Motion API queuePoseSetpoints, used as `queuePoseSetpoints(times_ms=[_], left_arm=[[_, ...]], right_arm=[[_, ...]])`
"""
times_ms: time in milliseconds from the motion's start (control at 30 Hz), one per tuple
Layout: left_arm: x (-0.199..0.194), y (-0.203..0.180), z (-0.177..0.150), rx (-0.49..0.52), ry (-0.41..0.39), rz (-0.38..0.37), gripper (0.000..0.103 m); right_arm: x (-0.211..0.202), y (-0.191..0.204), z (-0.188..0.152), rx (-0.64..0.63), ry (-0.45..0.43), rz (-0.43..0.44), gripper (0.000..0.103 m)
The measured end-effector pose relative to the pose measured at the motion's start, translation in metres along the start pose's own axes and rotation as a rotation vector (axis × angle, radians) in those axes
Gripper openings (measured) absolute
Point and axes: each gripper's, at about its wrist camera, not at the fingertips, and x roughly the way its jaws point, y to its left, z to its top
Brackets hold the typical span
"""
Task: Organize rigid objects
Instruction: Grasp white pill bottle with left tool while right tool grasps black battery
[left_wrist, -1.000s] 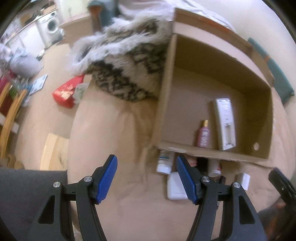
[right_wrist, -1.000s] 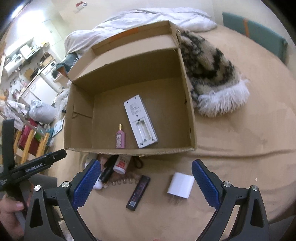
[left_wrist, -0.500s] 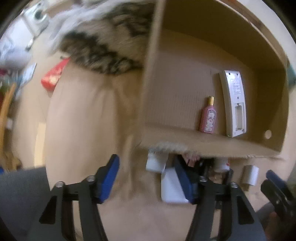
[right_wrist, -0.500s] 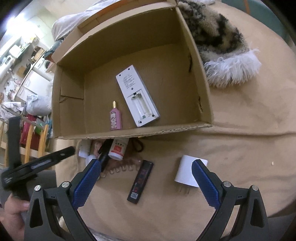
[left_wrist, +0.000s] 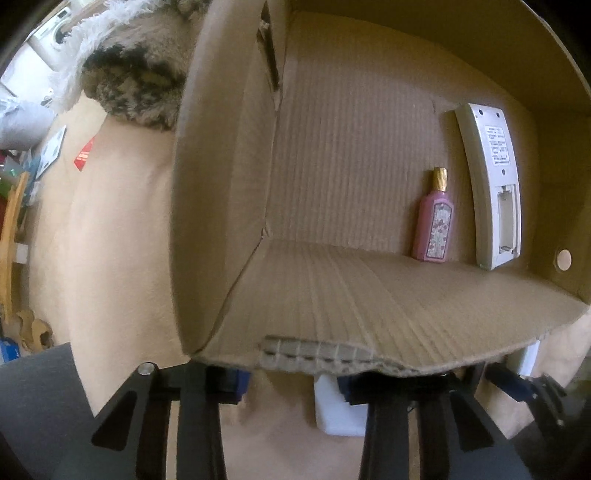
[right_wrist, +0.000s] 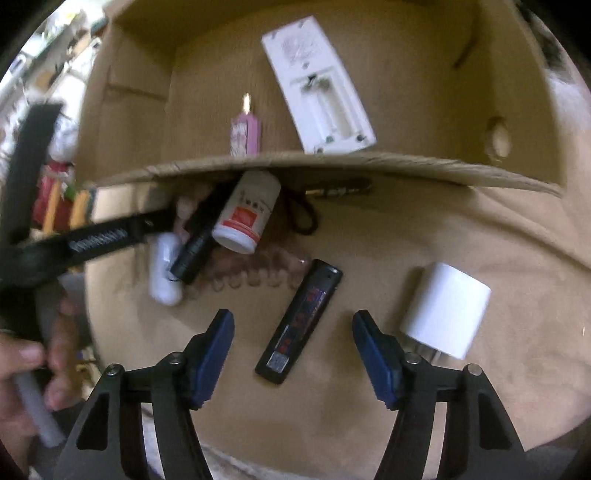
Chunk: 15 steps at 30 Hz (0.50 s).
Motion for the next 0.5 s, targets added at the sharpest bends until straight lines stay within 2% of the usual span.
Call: queuePoseSetpoints(times_ms=[100, 133, 167, 200, 233, 367, 500], left_arm=[[0.001, 0.000, 0.000, 0.015, -0.004, 0.013, 0.024], [0.000, 0.000, 0.000, 0.016, -0.004, 0.014, 0.024], [-0.001, -0.007, 0.000, 0.016, -0.001, 0.012, 0.024], [-0.002, -0.008, 0.000, 0.015, 0.001, 0.012, 0.024], [-0.002, -0.009, 0.001, 0.015, 0.001, 0.013, 0.024], [-0.003, -0.005, -0.007, 0.013, -0.004, 0.025, 0.024], [-0.004, 0.001, -0.009, -0.001, -0.011, 0.029, 0.024]], right_arm=[[0.012, 0.007, -0.001, -0.027, -0.004, -0.062, 0.071], [0.012, 0.012, -0.002, -0.049, -0.013, -0.093, 0.064], [0.012, 0.017, -0.004, -0.079, -0.020, -0.131, 0.049], [0.012, 0.021, -0.006, -0.098, -0.025, -0.152, 0.042], [0.010, 0.021, -0.006, -0.096, -0.025, -0.146, 0.029], [0.006, 0.014, -0.006, -0.051, -0.030, -0.114, 0.020], [0.003, 0.010, -0.006, -0.036, -0.036, -0.079, 0.020]])
